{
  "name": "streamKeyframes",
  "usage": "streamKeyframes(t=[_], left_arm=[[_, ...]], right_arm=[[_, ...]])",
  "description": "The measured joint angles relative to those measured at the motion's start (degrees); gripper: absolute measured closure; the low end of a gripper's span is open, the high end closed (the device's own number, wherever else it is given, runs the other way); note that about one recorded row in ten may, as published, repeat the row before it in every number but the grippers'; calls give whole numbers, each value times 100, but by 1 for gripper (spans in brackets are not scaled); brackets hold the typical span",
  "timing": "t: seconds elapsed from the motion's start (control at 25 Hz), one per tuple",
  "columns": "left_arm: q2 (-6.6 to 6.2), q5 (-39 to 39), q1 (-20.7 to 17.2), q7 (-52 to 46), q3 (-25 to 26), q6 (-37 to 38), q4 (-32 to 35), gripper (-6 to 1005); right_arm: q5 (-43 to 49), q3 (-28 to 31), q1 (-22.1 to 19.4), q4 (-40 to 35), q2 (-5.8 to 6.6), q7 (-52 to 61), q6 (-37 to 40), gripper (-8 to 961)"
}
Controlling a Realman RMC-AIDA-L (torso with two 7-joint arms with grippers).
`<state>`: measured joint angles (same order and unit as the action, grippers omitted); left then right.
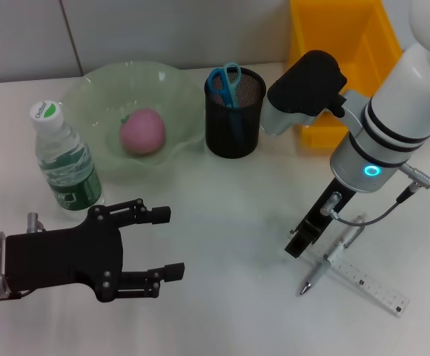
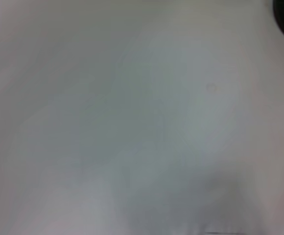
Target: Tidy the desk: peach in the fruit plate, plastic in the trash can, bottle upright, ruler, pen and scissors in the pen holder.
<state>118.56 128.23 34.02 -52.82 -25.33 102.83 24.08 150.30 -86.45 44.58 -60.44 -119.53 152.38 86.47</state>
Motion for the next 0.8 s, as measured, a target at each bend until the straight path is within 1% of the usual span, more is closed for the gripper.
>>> streamKeyframes(t=[0.32,0.56,0.8], left_arm=[[0,0,25,0,20,0,13,183],[0,-6,26,0,24,-4,13,183],[0,-17,43,-2,29,-7,2,183]], right_arm=[[-1,-59,18,50,0,15,-24,321],[-1,-57,47,103,0,19,-26,461],[-1,-63,59,103,0,24,-26,512]])
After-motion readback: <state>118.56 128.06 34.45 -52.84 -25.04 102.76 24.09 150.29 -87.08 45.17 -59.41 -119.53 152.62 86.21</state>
